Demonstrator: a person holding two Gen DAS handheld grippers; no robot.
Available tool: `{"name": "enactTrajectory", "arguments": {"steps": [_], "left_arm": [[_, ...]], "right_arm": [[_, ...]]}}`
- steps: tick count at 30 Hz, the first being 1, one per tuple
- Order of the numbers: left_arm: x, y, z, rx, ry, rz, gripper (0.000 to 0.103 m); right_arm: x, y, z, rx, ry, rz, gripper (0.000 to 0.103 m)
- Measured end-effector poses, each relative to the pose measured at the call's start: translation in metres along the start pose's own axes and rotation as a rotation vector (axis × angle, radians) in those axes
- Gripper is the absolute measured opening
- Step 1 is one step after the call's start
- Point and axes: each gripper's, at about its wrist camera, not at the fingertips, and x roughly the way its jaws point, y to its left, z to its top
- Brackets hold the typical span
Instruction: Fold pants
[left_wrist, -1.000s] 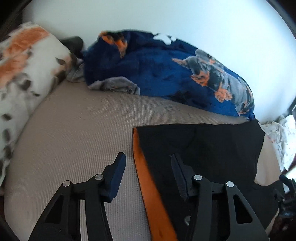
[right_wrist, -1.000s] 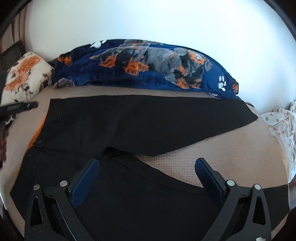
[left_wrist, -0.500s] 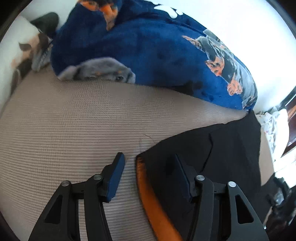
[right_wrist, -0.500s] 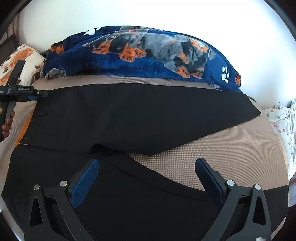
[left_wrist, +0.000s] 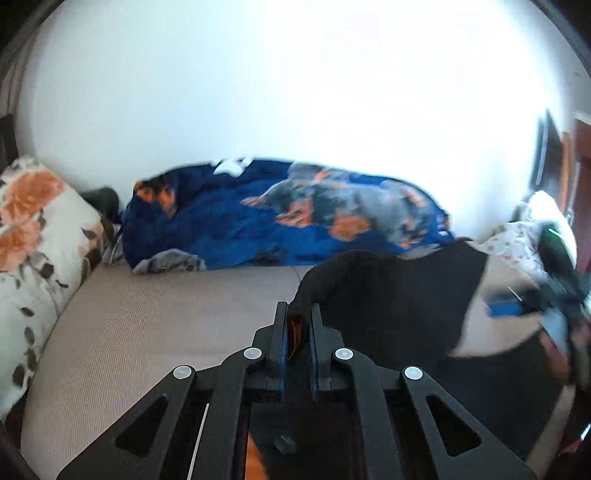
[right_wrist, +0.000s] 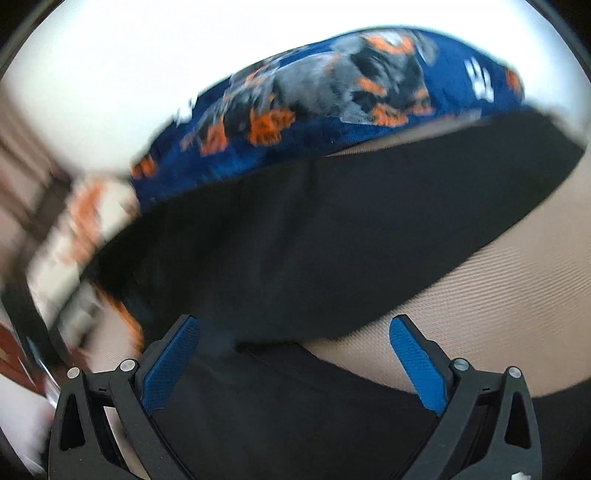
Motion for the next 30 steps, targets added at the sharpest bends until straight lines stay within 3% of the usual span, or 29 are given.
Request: {"name": "enactTrajectory", "arguments": {"steps": [7,10,13,14,15,16,18,21,26,30], "left_arm": [[-0.059,-0.043,-0.051,-0.024,-0.039,-0.033,0.009],[-0.066,-0.054,-0.068,-0.053,-0.019,-0.045,0.010],[-0.067,-0.056,-0.080,-0.091,0.004,-0.055,0.010],[-0.066,-0.054,-0.083,-0.102,0.014,-0.049,0.010],[-0.066,-0.055,-0.085,-0.109,0.021,-0.048,0.011],[-0.065,-0.053,-0.087,-0.121,0.036,-0.047,0.011],[-0.065,-0.050,-0.088,-0.128,0.047,-0.032,0.011],[-0.070,-0.043,-0.090,-0.148,0.049,-0.020,0.011],[-0.087,-0.028,-0.100,-0.193,0.061,0.011,0.011],[-0.102,-0.026,-0.115,-0.213,0.080,0.032,0.012]], "right_arm": [[0.011,-0.039,0.054,0.201,0.055,0.209,0.099],[0.026,-0.056,0.068,0.281,0.089,0.203,0.096],[0.049,-0.069,0.077,0.306,0.145,0.143,0.071],[0.055,-0.072,0.079,0.309,0.161,0.146,0.049],[0.062,-0.076,0.081,0.303,0.181,0.150,0.013],[0.069,-0.080,0.081,0.306,0.200,0.137,0.005],[0.069,-0.086,0.073,0.340,0.194,0.151,0.007],[0.046,-0.082,0.057,0.276,0.139,0.151,0.006],[-0.015,-0.066,-0.004,0.189,0.090,0.165,0.006],[-0.044,-0.062,-0.053,0.178,0.105,0.170,0.004]]}}
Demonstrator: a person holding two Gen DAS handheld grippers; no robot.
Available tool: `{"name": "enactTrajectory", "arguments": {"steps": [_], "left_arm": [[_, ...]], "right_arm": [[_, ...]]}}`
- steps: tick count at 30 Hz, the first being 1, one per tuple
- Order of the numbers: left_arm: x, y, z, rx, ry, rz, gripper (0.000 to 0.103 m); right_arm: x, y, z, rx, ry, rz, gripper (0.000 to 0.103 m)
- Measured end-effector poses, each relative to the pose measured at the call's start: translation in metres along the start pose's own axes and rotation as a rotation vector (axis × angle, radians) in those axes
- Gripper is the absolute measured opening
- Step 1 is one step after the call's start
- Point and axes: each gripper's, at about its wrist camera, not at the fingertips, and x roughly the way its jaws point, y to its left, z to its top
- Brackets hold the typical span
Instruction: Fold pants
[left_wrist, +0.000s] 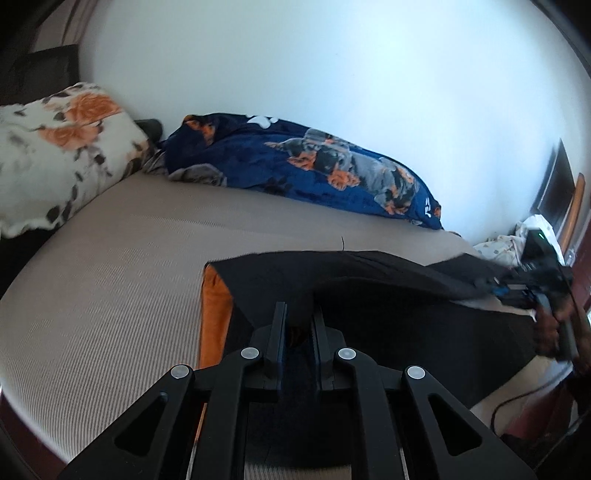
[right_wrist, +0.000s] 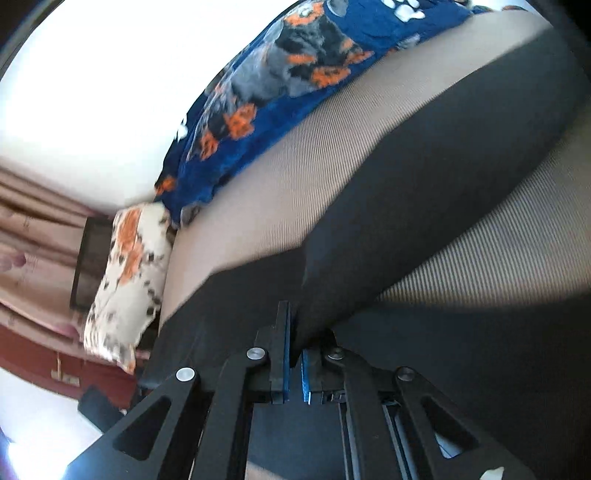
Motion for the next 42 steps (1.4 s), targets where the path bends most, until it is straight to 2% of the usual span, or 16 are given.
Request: {"name": "enactTrajectory", "arguments": {"steps": [7,10,15,17,18,19,21,25,28,32,33,35,36,37,39,42], "left_arm": [[-0.018,0.004,-0.031,-0.012,0.043,0.033,0.012],[-0.019,0.006,-0.043,-0.015,0.063,0.055,0.013],[-0.018,0.013,-0.055,-0.027,0.072,0.074,0.015],[-0.018,0.013,-0.057,-0.019,0.067,0.101,0.021],[-0.019,0.013,-0.058,-0.006,0.066,0.141,0.030],[-0.019,0.014,-0.057,-0.005,0.066,0.196,0.052],[-0.025,0.019,-0.056,-0.026,0.046,0.291,0.076],[-0.058,0.021,-0.045,-0.048,-0.094,0.372,0.076],[-0.065,0.006,-0.032,-0.027,-0.131,0.266,0.076],[-0.024,-0.040,-0.033,0.083,0.000,0.076,0.076],[-0.005,-0.050,-0.041,0.131,0.059,0.063,0.076],[0.023,-0.059,-0.054,0.192,0.146,0.096,0.069],[0.032,-0.056,-0.060,0.190,0.183,0.097,0.063],[0.040,-0.050,-0.066,0.163,0.219,0.088,0.063],[0.039,-0.048,-0.065,0.144,0.190,0.084,0.063],[0.040,-0.045,-0.066,0.135,0.204,0.079,0.063]], "right_arm": [[-0.011,-0.021,-0.086,0.054,0.101,-0.024,0.004],[-0.006,-0.030,-0.108,0.066,0.139,-0.040,0.004],[0.000,-0.030,-0.119,0.056,0.155,-0.055,0.004],[0.003,-0.031,-0.120,0.058,0.158,-0.060,0.004],[0.005,-0.031,-0.122,0.058,0.164,-0.059,0.004],[0.007,-0.031,-0.123,0.054,0.163,-0.060,0.004],[0.008,-0.030,-0.125,0.044,0.153,-0.060,0.004],[0.007,-0.029,-0.125,0.043,0.144,-0.052,0.005],[0.007,-0.028,-0.127,0.039,0.135,-0.050,0.008],[0.005,-0.033,-0.128,0.077,0.127,-0.017,0.011],[0.004,-0.036,-0.128,0.091,0.125,-0.002,0.011],[-0.002,-0.042,-0.129,0.099,0.114,0.013,0.012],[-0.008,-0.046,-0.128,0.099,0.103,0.024,0.017],[-0.013,-0.049,-0.126,0.099,0.093,0.025,0.020],[-0.029,-0.062,-0.120,0.113,0.055,0.033,0.027],[-0.068,-0.095,-0.102,0.158,-0.062,0.034,0.028]]}}
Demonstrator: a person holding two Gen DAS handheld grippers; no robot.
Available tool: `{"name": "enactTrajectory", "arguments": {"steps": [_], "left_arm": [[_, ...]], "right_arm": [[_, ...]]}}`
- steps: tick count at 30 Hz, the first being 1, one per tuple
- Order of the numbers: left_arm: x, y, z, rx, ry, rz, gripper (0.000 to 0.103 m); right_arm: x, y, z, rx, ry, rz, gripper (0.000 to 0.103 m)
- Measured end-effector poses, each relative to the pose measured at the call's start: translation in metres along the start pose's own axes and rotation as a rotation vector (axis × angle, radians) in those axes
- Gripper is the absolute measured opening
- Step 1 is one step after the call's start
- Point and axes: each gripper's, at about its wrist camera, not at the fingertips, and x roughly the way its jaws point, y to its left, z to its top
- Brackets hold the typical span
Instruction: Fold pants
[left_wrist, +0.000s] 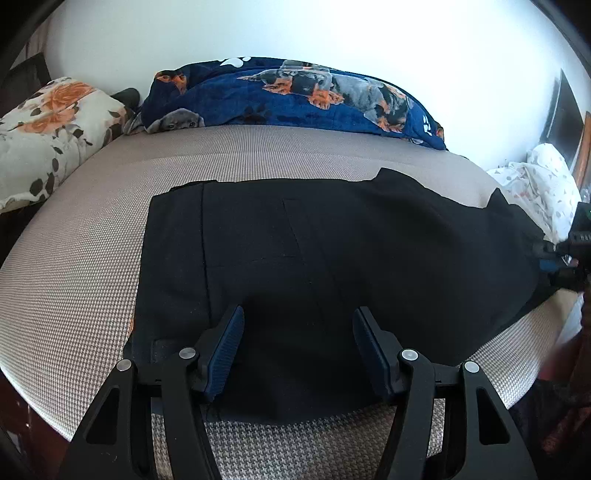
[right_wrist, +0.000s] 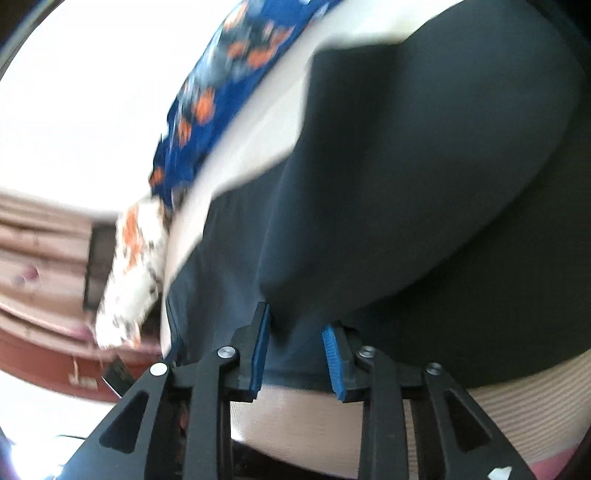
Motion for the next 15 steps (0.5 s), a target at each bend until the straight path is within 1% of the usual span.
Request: {"name": "enactTrajectory", "arguments": {"steps": [1,3,6,9,10,12,14,15], "left_arm": [[0.001,-0.002,0.000,0.010,0.002,0.008,0.063],[0.001,-0.003,0.000,0.027,0.003,0.020,0.063],[0.001,-0.002,0.001,0.014,0.003,0.010,0.063],[0.000,-0.003,0.002,0.017,0.008,0.017,0.063],[0.000,-0.004,0.002,0.021,0.011,0.020,0.063],[0.001,-0.004,0.003,0.022,0.015,0.020,0.063],[0.001,-0.003,0.004,0.018,0.022,0.014,0.063],[0.001,-0.002,0.005,0.016,0.025,0.011,0.063]], "right_arm": [[-0.011,-0.009,0.009,0.008,-0.043,-0.006,0.028],[-0.042,-0.042,0.038,0.073,-0.151,0.025,0.028],[-0.069,-0.089,0.075,0.171,-0.240,0.062,0.029],[-0.096,-0.146,0.112,0.319,-0.352,0.139,0.028],[-0.103,-0.158,0.121,0.338,-0.381,0.148,0.027],[-0.112,-0.177,0.136,0.371,-0.408,0.134,0.009],[-0.119,-0.188,0.144,0.394,-0.417,0.112,0.005],[-0.123,-0.184,0.146,0.365,-0.420,0.058,0.005]]}}
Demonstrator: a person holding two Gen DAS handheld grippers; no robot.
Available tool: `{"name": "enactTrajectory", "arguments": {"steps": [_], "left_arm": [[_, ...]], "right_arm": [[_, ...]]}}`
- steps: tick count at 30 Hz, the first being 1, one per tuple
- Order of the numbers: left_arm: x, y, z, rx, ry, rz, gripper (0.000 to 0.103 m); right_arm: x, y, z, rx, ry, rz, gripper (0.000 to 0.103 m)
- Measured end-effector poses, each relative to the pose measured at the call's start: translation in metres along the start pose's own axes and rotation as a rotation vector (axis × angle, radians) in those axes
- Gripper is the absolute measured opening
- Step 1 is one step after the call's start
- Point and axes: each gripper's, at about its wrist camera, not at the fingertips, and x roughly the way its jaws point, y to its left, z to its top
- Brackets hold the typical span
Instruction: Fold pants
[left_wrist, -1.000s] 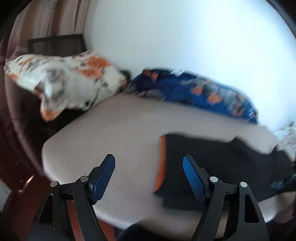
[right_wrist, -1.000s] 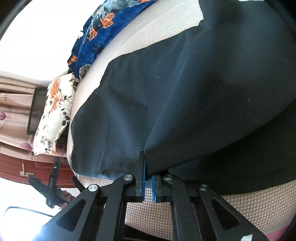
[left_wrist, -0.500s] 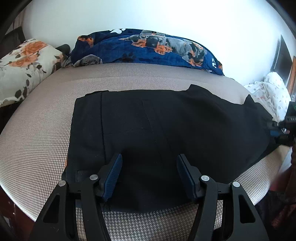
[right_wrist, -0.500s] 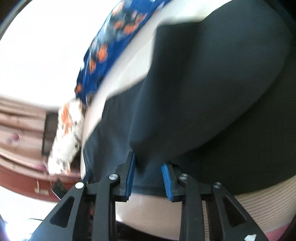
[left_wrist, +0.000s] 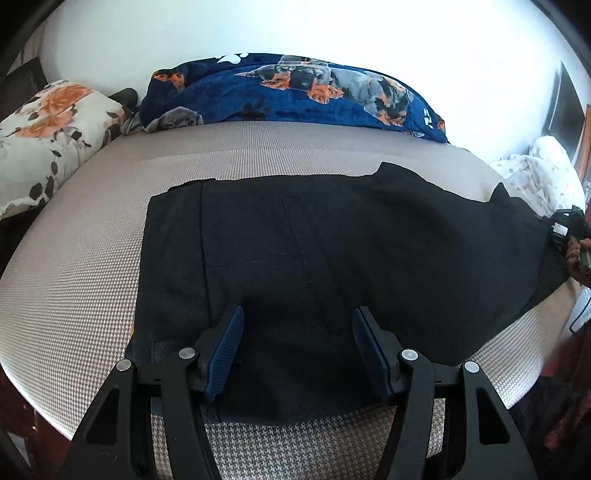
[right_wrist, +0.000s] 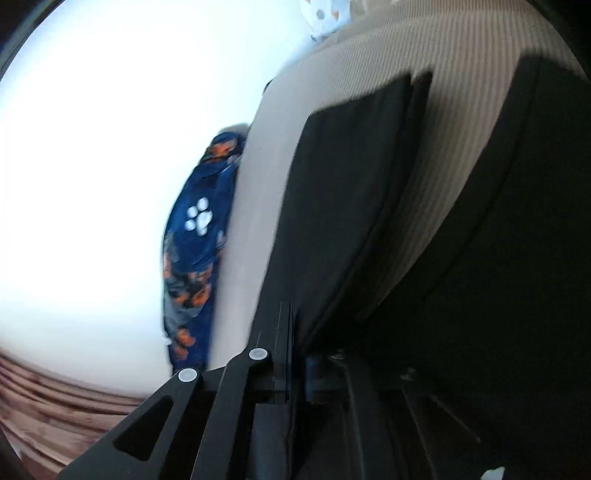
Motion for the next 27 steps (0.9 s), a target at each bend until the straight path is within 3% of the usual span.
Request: {"name": "enactTrajectory", "arguments": {"steps": [6,12,16,20,24,27], "left_arm": [[0.000,0.008,0.005,-0.034,0.016,-0.045,0.063],[0.000,0.006,0.005,-0.006,0.014,-0.036,0.063],[0.000,0.007,0.006,-0.008,0.021,-0.043,0.063],[0.000,0.008,0.006,-0.010,0.018,-0.046,0.063],[0.000,0.006,0.005,0.008,0.017,-0.031,0.063],[0.001,0.007,0.006,0.007,0.022,-0.037,0.063]], "right_arm": [[-0.054,0.036,-0.012,-0.225,-0.073,-0.128,0.004],[-0.093,0.000,-0.038,-0.231,0.011,-0.248,0.002],[-0.101,-0.035,-0.045,-0.144,0.027,-0.204,0.002],[-0.107,-0.041,-0.046,-0.121,0.032,-0.185,0.002],[-0.123,-0.071,-0.037,0.014,0.053,-0.091,0.000],[-0.137,-0.077,-0.032,0.027,0.033,-0.091,0.002]]}}
